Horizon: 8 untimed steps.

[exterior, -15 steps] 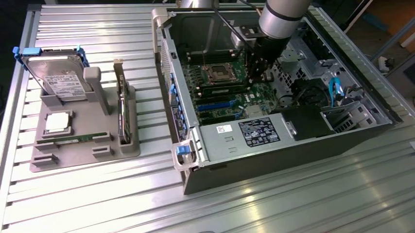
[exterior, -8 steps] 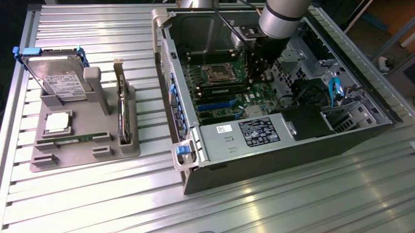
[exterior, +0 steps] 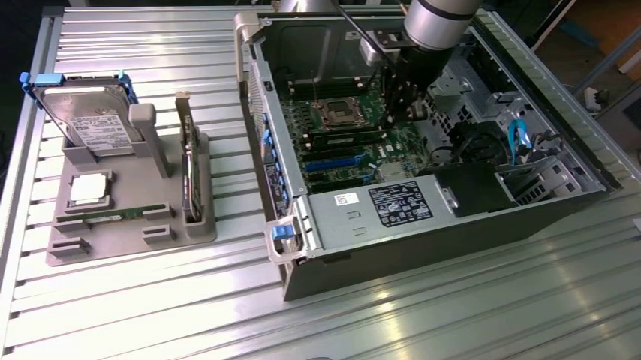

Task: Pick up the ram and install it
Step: 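Press down the ram until it locks into place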

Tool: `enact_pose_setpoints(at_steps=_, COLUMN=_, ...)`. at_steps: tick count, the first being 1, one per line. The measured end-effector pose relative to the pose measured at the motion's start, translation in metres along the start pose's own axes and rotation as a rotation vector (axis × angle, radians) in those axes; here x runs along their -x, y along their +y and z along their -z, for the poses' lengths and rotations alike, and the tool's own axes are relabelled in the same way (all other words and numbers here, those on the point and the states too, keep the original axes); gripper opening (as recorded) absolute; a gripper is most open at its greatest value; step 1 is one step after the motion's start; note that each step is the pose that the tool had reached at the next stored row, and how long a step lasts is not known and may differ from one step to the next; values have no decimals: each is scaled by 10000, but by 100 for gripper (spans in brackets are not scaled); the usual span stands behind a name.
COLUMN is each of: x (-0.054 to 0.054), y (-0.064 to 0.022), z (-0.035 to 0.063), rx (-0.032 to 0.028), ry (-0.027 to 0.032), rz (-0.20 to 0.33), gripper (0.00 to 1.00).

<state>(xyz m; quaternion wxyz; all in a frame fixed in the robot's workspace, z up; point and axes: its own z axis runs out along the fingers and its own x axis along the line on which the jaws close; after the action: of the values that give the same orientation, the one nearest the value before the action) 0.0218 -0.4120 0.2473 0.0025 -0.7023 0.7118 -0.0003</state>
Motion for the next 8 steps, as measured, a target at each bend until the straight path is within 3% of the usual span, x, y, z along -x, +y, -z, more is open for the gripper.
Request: enact_pose_setpoints(at_steps=8, x=0, y=0, z=2, rx=0, ry=0, rz=0, gripper=11)
